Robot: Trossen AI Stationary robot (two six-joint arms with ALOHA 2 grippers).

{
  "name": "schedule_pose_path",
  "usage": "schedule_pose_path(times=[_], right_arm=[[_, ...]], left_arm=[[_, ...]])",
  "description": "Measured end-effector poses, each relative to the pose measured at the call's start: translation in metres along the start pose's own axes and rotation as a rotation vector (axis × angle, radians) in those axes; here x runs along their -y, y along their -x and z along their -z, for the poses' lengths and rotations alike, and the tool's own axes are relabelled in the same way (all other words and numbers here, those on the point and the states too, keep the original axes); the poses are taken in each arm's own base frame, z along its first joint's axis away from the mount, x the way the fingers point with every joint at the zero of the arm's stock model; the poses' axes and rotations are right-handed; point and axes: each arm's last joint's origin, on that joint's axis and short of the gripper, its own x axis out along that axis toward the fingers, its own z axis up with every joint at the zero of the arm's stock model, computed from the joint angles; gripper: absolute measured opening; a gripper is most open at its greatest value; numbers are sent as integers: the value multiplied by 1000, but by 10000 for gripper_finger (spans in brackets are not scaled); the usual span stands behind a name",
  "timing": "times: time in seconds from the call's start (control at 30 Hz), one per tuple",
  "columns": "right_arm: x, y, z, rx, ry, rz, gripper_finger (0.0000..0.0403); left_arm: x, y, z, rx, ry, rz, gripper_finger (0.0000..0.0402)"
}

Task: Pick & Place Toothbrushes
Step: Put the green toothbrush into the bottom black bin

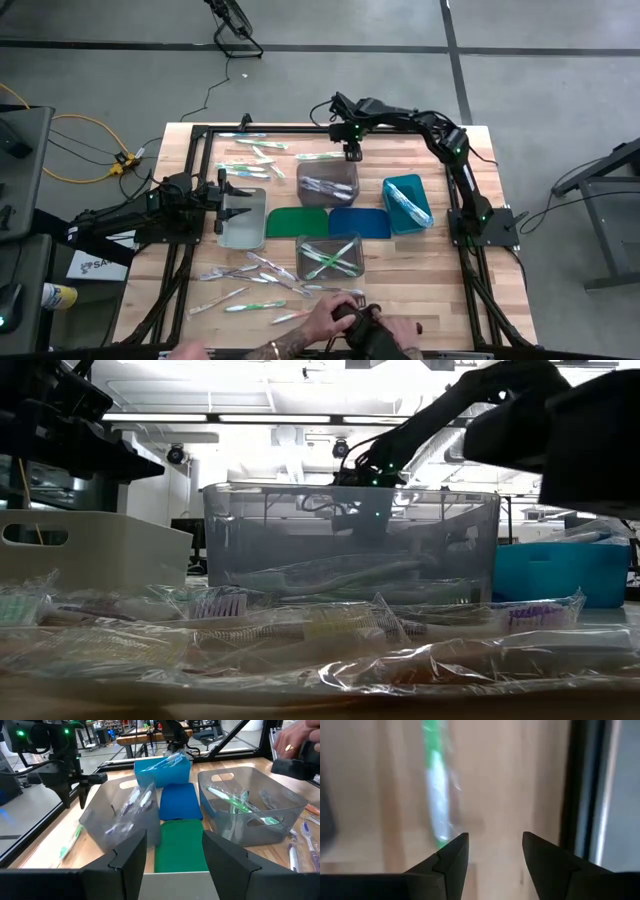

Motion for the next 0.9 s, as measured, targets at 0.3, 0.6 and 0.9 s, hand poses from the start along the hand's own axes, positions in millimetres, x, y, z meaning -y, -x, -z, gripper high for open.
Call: schedule_pose_path(times=[0.3, 0.6, 0.9], right_arm=[[4, 18, 4, 23, -11, -2, 179], [0, 25, -5, 175, -188, -149, 179], [-8, 18, -17, 250, -19, -176, 179]], left_arm=[[0, 0, 0, 0, 0, 0, 187], [0, 0, 0, 0, 0, 0, 187], [0, 0, 0, 0, 0, 0, 187]])
